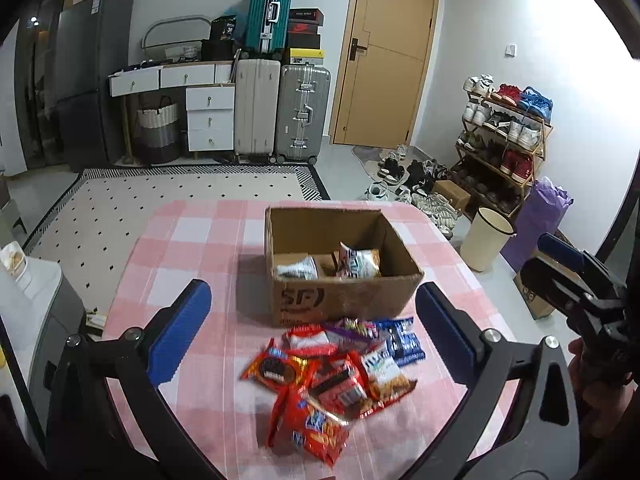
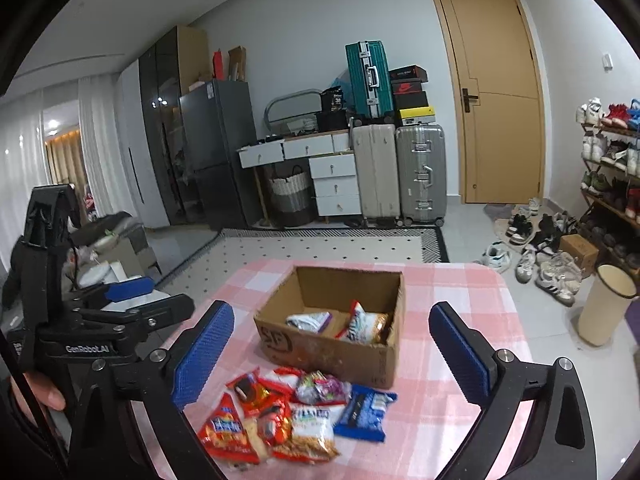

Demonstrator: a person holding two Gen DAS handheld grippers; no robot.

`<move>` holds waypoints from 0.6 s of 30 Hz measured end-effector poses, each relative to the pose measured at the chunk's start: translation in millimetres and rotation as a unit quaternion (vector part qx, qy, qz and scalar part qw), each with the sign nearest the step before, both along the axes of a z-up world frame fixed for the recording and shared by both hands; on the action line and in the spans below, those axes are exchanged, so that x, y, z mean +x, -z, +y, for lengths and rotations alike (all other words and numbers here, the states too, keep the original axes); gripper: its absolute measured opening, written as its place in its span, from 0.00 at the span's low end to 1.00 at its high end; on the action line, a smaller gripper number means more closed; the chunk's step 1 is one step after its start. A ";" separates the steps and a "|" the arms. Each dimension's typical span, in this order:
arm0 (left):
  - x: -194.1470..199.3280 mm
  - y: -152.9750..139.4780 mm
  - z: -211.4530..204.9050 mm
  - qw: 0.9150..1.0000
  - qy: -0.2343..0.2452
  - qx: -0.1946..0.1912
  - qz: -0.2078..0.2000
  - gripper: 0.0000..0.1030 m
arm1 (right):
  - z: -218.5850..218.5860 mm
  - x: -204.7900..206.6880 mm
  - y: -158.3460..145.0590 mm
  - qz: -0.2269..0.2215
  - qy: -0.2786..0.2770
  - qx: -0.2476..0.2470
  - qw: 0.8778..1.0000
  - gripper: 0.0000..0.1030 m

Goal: Organize snacks
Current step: 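Move both grippers back toward the remaining snack pile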

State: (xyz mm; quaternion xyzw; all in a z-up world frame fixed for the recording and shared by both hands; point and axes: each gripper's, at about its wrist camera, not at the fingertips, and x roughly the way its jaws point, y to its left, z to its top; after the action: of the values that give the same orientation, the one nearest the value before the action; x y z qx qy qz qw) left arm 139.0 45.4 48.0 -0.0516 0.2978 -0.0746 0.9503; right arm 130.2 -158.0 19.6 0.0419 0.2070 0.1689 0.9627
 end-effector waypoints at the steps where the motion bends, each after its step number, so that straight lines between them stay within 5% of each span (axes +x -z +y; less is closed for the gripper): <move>1: -6.1 1.3 1.5 1.000 -0.003 -0.003 -0.001 0.99 | -0.9 -5.9 2.3 0.002 0.000 0.001 1.000 0.98; 18: -64.5 38.5 13.9 0.999 -0.024 -0.025 0.010 0.99 | 7.2 -46.2 45.7 0.030 -0.017 0.024 0.999 0.99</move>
State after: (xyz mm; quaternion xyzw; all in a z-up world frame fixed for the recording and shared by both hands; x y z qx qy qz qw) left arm 74.5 59.2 9.5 -0.0832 0.3036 -0.0586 0.9474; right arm 84.0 -150.8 -26.1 0.0667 0.2328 0.1888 0.9517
